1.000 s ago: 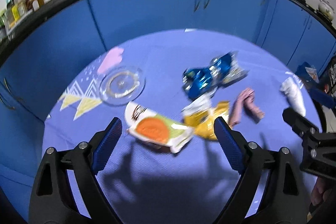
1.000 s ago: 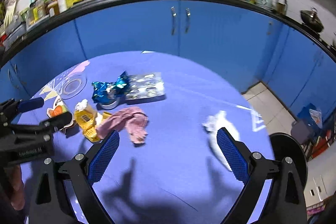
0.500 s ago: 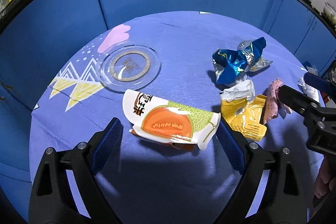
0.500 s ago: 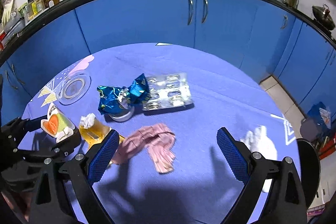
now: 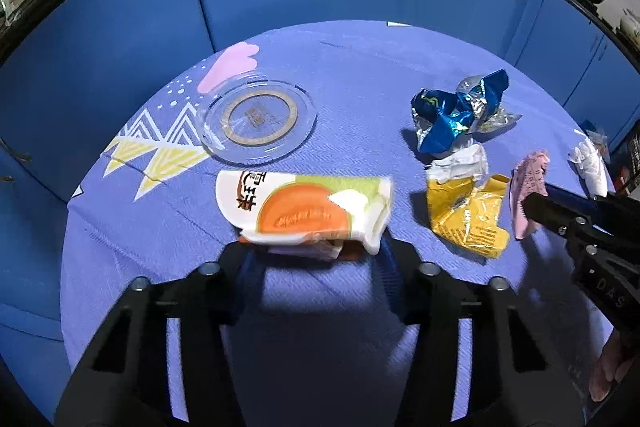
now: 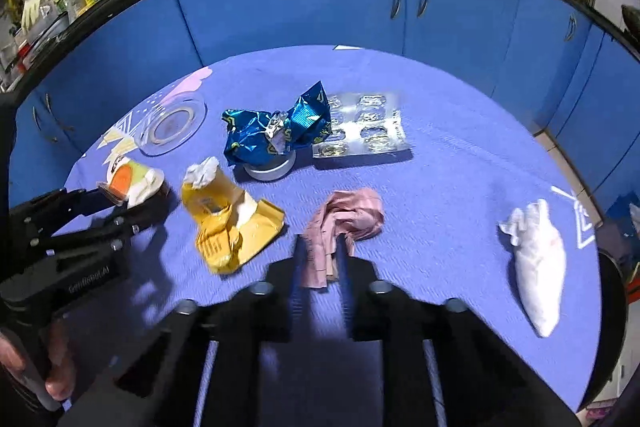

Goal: Collect trash
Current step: 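Grasp the melon-print wrapper with the left tool while the right tool grasps the pink cloth, then carry both items over the black bin while the right tool releases the pink cloth inside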

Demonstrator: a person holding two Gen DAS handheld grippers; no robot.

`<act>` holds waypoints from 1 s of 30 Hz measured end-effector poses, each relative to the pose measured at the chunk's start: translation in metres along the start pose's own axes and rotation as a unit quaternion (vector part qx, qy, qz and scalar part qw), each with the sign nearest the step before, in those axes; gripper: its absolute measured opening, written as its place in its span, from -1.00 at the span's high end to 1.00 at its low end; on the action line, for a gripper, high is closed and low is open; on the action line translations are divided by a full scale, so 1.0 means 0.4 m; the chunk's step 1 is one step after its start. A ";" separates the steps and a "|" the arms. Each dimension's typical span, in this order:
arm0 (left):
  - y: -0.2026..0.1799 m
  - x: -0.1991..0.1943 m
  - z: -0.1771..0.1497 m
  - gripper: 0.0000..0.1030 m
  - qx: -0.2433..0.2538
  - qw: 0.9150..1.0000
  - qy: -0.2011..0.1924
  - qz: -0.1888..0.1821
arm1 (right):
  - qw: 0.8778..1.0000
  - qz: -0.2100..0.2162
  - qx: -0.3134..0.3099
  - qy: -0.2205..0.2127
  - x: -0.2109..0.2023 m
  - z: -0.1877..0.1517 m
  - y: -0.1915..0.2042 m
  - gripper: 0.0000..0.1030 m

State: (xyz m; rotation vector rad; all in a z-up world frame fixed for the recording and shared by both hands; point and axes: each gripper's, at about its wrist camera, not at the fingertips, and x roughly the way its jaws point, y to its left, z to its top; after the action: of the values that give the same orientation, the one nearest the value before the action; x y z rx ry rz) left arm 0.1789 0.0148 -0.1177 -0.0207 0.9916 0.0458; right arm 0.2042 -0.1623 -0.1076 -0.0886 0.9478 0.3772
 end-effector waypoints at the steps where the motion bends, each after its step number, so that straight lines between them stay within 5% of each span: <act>1: -0.001 -0.008 -0.002 0.05 -0.001 1.000 -0.003 0.002 | 1.000 -0.001 0.001 -0.003 -0.011 -0.006 -0.002 0.81; 2: -0.003 -0.019 -0.006 0.07 -0.001 1.000 -0.008 0.004 | 1.000 -0.002 0.001 -0.006 -0.021 -0.010 -0.005 0.83; 3: -0.003 -0.028 -0.009 0.32 -0.002 1.000 -0.010 0.003 | 1.000 -0.004 0.002 -0.008 -0.030 -0.013 -0.010 0.84; 16: -0.023 -0.160 -0.033 0.32 -0.011 0.999 -0.046 -0.015 | 0.998 -0.020 -0.001 -0.055 -0.179 -0.068 -0.025 0.84; 30: -0.186 -0.248 -0.026 0.32 0.048 0.995 -0.081 -0.032 | 0.994 -0.049 0.018 -0.098 -0.320 -0.127 -0.105 0.84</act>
State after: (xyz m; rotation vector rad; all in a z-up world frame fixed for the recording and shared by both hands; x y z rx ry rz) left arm 0.1194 -0.0627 -0.0407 0.0389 0.8295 -0.0585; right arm 0.1127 -0.2487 -0.0378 -0.0642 0.7533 0.2724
